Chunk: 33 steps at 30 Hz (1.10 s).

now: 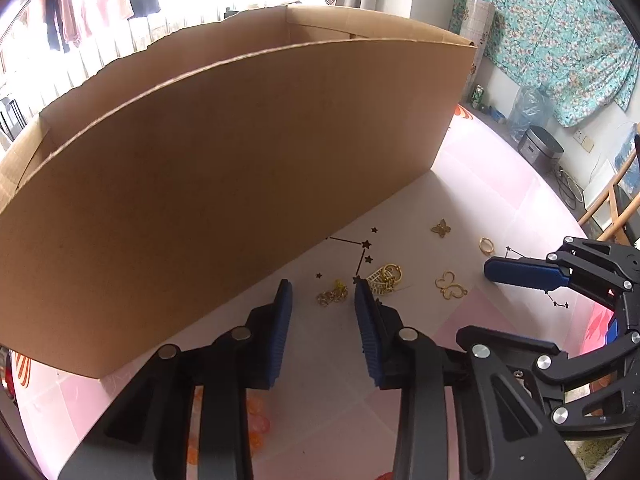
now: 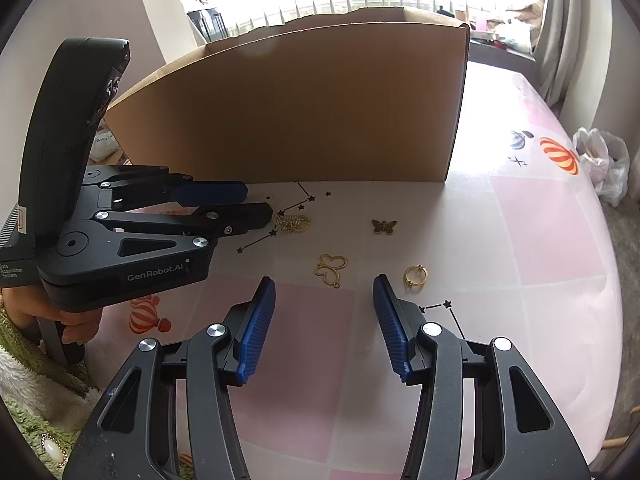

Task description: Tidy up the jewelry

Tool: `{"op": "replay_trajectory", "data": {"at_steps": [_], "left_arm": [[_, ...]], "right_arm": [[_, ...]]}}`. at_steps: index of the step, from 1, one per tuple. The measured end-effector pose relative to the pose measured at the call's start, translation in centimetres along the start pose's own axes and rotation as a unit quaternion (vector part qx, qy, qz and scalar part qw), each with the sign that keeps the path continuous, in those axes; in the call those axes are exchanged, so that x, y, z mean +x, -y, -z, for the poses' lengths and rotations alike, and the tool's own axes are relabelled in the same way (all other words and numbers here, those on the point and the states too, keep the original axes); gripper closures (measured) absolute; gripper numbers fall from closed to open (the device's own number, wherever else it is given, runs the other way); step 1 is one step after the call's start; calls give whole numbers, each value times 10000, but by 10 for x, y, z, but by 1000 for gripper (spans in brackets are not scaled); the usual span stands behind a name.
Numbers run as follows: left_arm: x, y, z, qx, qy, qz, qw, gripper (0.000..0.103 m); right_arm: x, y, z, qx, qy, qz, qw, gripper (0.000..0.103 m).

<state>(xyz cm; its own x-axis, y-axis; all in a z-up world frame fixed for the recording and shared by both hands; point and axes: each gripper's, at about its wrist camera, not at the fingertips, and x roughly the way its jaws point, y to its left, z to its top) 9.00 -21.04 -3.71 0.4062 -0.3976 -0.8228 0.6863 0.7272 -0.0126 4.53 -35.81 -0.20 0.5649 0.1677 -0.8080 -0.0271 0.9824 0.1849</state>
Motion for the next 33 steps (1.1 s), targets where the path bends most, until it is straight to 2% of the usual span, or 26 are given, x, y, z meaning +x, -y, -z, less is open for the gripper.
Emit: {"op": "replay_trajectory", "data": {"at_steps": [3,10,15,21,27,33], "left_arm": [[-2,-1,1,42,26,-57,10000,80],[-2,-1,2,229,43,-42,9997,85],[0,2,4,292,100,6,9995,97],[-1,4,11,66,199,147,9997,101],[-23,0,27,-175,300,299,9989,101],[-31,6,47,-304,215,380,9986,101]], "right_arm": [[1,1,-1,10,10,-16,10000,55],[-3,1,6,56,25,-45,10000,55],[-5,6,7,171,11,-36,9998,55],[-11,12,8,309,18,22,9995,55],[-19,13,7,273,59,119,9995,55],[-20,9,7,160,68,145,9997,55]]}}
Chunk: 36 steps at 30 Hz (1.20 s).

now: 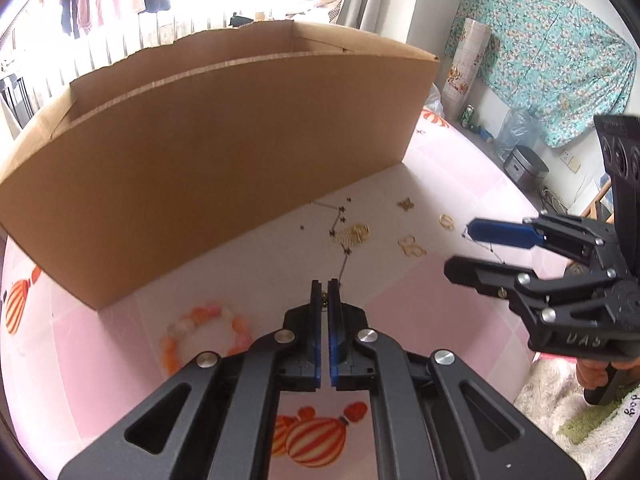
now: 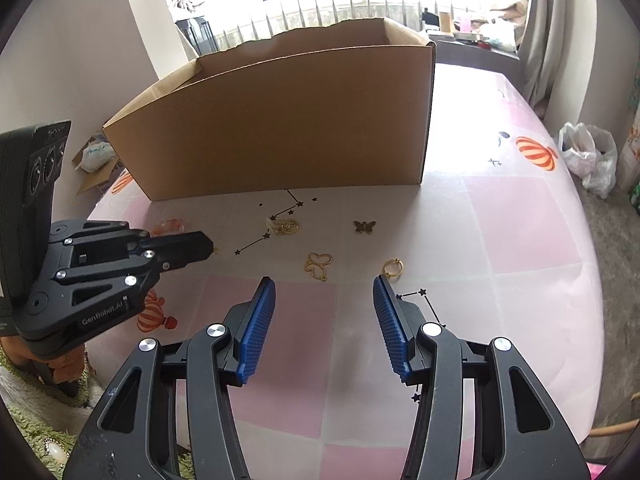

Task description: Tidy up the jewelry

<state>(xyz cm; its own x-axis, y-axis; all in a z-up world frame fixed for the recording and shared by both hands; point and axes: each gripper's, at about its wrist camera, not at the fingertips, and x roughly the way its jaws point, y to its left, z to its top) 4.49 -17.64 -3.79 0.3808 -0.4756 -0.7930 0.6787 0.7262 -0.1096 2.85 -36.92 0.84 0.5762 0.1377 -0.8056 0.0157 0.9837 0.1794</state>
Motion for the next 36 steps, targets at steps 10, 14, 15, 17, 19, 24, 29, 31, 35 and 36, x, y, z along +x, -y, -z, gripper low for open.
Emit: {"op": "replay_trajectory", "data": {"at_steps": [10,14,15,17,19,24,29,31,35,36], "left_arm": [[2,-4,9,-85,47,83,9999,101],[-1,-8,13,-88,62,101,9999,101],[-2,-8,13,-91,65,105,9999,101],[-1,-9,13,-103,67,119,9999,101],[-2,-10,13,-110,70,128,9998,100],[-2,-10,13,-107,70,130,9998,100],[-3,-11,13,-112,74,150,9998,100],[-4,-12,12,-108,75,162,9998,100],[-3,-11,13,-108,76,155,9998,100],[-3,-11,13,-107,76,155,9998,100]], "right_arm": [[11,-17,-8,-201,-74,168,9996,62],[20,-18,-11,-287,-117,332,9990,66],[21,-17,-12,-271,-134,346,9989,66],[25,-15,-15,-266,-171,349,9989,70],[29,-16,-16,-328,-194,368,9986,74],[33,-18,-13,-467,-221,492,9974,83],[33,-17,-11,-501,-195,552,9970,88],[33,-15,-11,-461,-195,525,9974,91],[32,-16,-10,-444,-179,495,9976,95],[30,-19,-8,-445,-176,494,9976,95]]}}
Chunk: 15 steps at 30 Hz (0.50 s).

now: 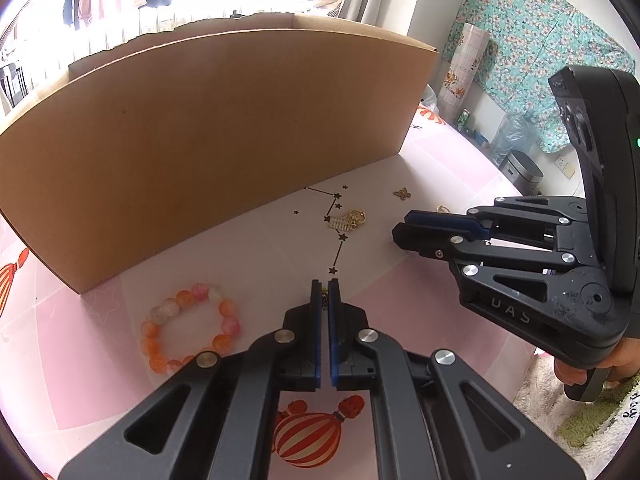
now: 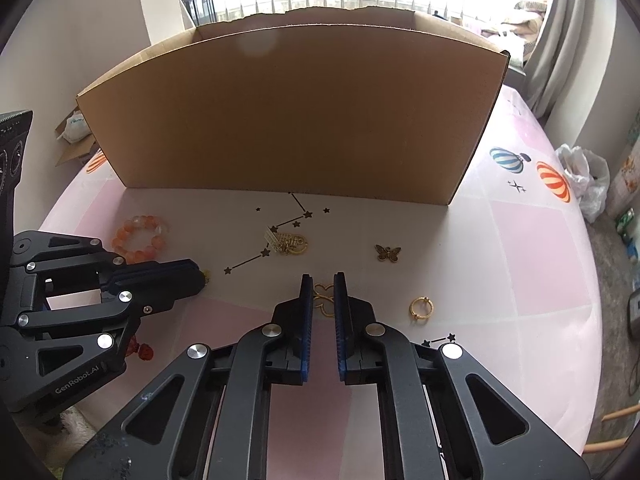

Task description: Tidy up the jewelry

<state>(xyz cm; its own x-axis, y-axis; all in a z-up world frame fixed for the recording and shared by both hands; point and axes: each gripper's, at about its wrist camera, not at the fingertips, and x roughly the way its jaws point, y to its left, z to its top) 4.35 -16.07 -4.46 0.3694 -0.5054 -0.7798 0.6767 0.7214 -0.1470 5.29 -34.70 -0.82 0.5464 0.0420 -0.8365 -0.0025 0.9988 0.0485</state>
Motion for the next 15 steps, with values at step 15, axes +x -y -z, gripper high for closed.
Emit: {"op": "replay_trajectory", "data": {"at_steps": [15], "left_arm": [[-1,-2,-1,27,-10,-1,10000,100]], "right_arm": [[-5,18,-5,132,-69,-158,9998,87]]}}
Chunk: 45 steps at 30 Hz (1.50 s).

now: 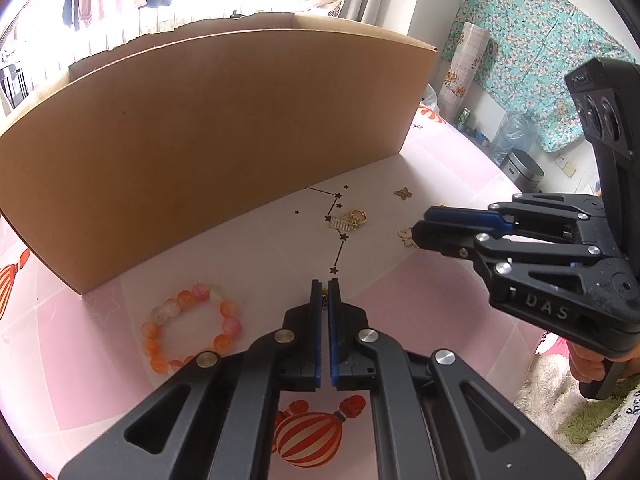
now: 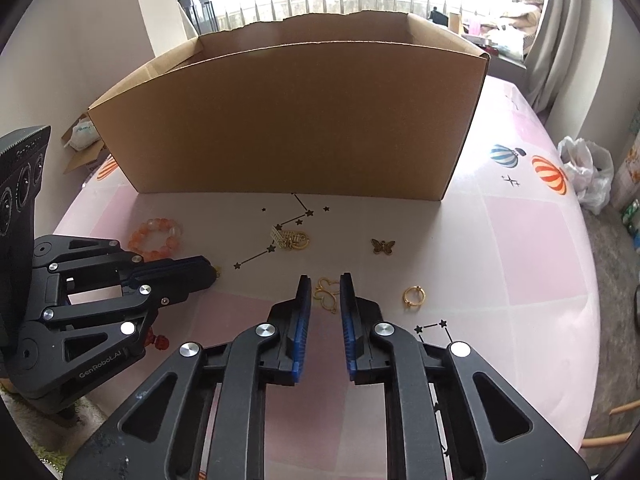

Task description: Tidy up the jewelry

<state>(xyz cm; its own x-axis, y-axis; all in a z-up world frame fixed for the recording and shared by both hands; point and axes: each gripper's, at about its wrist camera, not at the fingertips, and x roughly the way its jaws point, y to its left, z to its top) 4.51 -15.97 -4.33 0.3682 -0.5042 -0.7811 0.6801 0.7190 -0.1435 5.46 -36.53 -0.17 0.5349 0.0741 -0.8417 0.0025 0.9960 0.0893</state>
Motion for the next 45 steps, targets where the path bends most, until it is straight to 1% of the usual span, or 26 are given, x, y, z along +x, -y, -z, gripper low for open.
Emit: {"op": "replay_trajectory", "data": {"at_steps": [4,7,11,14,17,18,20,21,25,32,36,39,40,43,44,45], "left_arm": [[0,0,0,3,1,2,10000,100],[0,0,0,1,0,4,10000,100],[1,-1,0,2,-1,5,10000,100],[1,-1,0,1,-1,7,10000,100],[1,-1,0,6,-1,5,10000,100],[1,-1,0,4,-2,6,10000,100],[1,-1,0,4,-1,7,10000,100],[1,-1,0,3,-1,7,10000,100],[1,-1,0,3,-1,5,10000,100],[1,-1,0,11,0,5,10000,100],[1,-1,0,3,1,6,10000,100],[1,-1,0,5,1,7,10000,100],[1,-2,0,12,0,7,10000,100],[1,-1,0,10,2,9,10000,100],[1,-1,0,10,2,8,10000,100],[1,-1,0,11,2,7,10000,100]], "right_arm": [[5,4,6,51,-139,-57,9999,84],[9,4,4,87,-178,-158,9997,84],[12,9,2,164,-238,-446,9986,84],[12,11,2,142,-241,-516,9983,84],[12,17,0,102,-159,-414,9990,83],[11,10,2,70,-125,-369,9992,83],[11,11,1,-19,-88,-241,9997,78],[12,12,1,-49,-96,-196,9997,78],[18,17,-2,-121,-108,-210,9996,78],[28,12,-3,-713,-92,-150,9973,77],[25,7,-3,-944,-152,-146,9953,77],[25,3,-3,-1057,-194,-176,9941,82],[26,-8,-2,-1079,-200,-191,9938,89],[28,-9,2,-1079,-184,-187,9938,90],[29,-9,2,-1041,-190,-222,9941,96],[29,-9,2,-983,-206,-259,9946,97]]}}
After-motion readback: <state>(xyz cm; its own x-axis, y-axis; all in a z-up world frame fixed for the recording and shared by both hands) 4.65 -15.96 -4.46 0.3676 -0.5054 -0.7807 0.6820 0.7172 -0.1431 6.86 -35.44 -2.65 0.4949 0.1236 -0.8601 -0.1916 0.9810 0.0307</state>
